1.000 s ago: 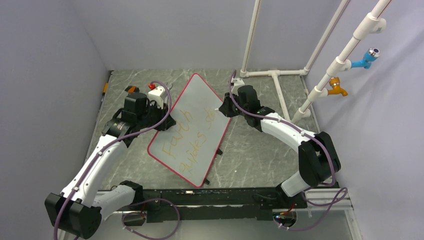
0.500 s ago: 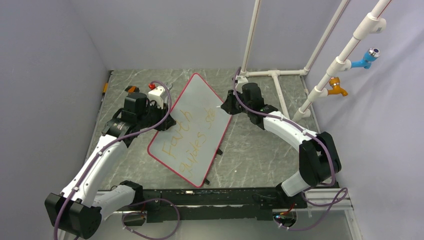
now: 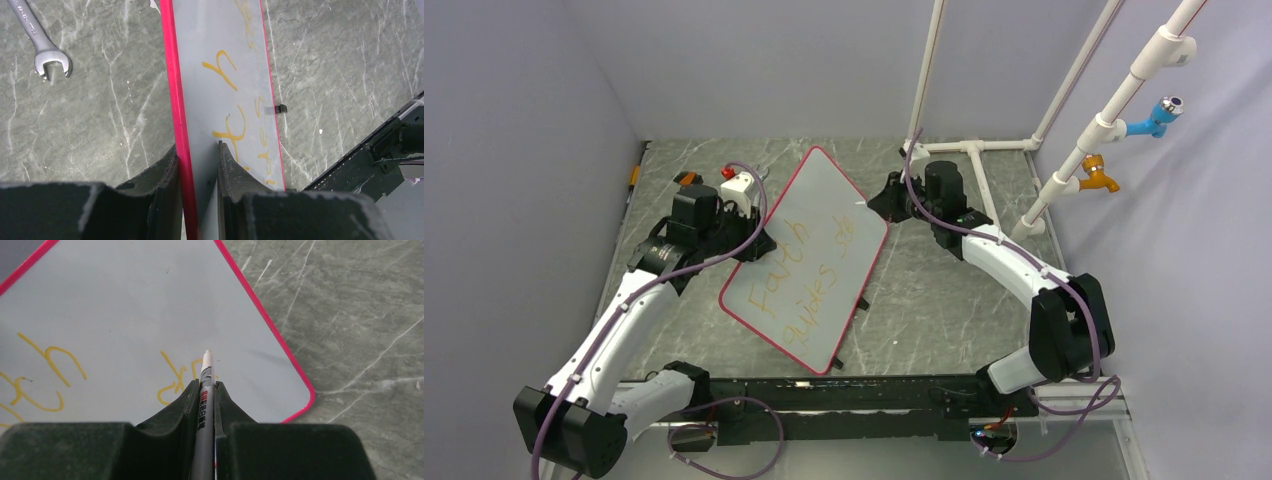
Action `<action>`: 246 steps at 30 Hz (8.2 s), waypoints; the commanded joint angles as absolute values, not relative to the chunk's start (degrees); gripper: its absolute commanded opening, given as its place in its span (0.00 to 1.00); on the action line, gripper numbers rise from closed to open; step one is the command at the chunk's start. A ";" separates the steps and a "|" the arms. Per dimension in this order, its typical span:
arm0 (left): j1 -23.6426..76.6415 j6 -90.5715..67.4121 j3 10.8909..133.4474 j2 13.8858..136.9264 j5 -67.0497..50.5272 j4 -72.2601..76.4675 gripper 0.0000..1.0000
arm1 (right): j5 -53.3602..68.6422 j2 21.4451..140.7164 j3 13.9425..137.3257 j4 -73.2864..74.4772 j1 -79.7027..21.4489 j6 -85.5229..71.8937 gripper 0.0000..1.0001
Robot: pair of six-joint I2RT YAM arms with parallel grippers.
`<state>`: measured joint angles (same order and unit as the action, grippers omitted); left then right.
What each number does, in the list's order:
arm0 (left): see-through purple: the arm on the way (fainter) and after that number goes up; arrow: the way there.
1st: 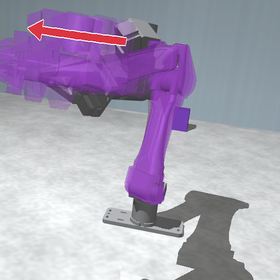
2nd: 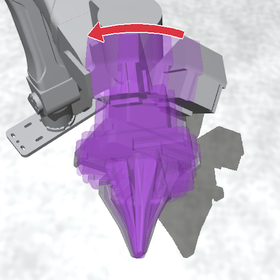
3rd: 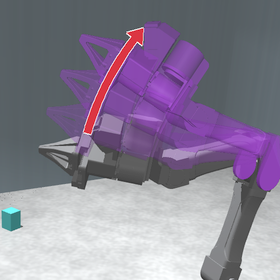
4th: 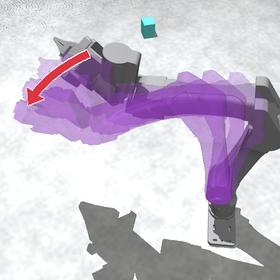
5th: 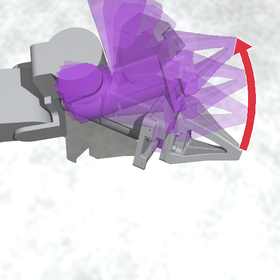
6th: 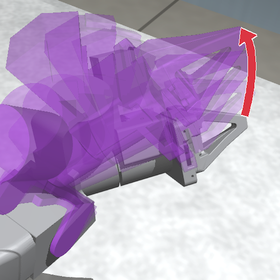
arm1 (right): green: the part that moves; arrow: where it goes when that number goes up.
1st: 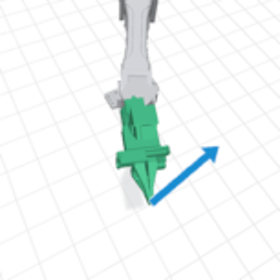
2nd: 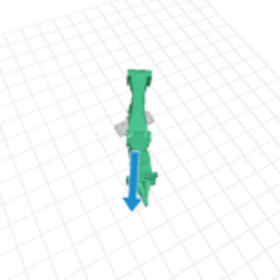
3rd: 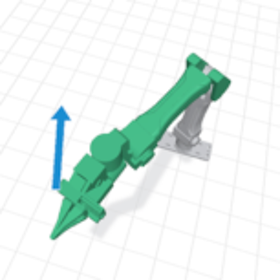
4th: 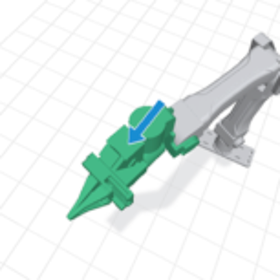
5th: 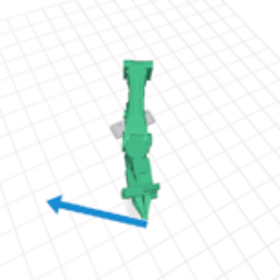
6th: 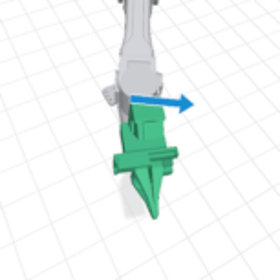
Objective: Write a sentence on the whiteboard
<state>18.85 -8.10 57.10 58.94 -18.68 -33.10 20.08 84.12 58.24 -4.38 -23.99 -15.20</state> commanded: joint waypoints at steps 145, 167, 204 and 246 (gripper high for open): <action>19.07 -0.72 55.89 57.83 -12.77 -34.04 0.00 | 25.60 91.67 56.70 -6.55 -22.98 -20.59 0.00; 19.07 -0.79 55.73 57.48 -12.44 -34.11 0.00 | 26.21 66.95 48.00 -19.03 -23.35 -18.57 0.00; 19.03 -0.83 55.79 58.64 -12.57 -34.15 0.00 | 18.53 92.79 58.72 -13.71 -20.42 -21.45 0.00; 19.07 -0.81 55.69 58.54 -12.04 -34.14 0.00 | 20.36 94.61 56.78 -8.45 -21.41 -18.84 0.00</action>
<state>18.90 -9.54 56.45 58.02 -18.06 -33.30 21.85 95.37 56.77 -9.41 -20.99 -20.10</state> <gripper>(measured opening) 0.265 0.143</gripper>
